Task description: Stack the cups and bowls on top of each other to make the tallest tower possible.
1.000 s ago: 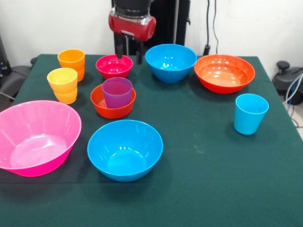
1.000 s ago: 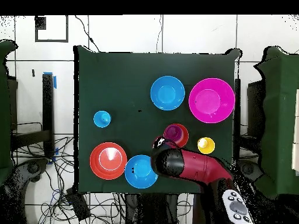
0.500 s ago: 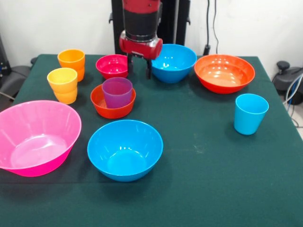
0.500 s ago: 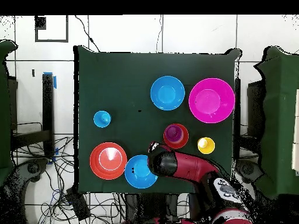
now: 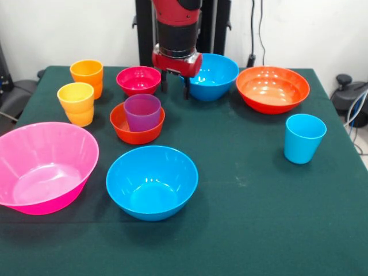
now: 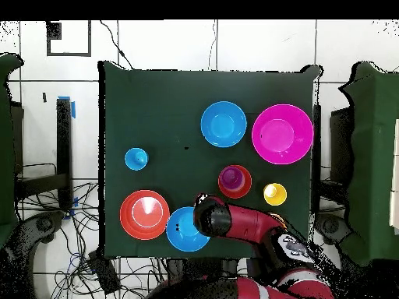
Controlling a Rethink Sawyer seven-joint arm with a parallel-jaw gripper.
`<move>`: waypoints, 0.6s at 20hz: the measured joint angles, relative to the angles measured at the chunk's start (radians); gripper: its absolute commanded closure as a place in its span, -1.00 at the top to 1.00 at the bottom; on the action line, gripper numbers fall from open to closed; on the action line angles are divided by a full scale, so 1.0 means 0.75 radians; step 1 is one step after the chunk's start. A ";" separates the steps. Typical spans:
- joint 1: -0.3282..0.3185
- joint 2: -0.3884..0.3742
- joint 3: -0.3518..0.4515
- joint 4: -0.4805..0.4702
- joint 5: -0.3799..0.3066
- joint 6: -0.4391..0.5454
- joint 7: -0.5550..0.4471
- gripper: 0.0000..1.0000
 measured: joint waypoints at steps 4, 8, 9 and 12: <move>0.026 -0.013 -0.013 0.001 0.000 0.000 0.000 1.00; 0.042 -0.076 -0.014 0.014 0.008 0.025 0.000 1.00; 0.045 -0.107 -0.015 0.020 0.013 0.040 0.000 1.00; 0.053 -0.164 -0.021 0.031 0.025 0.082 0.000 1.00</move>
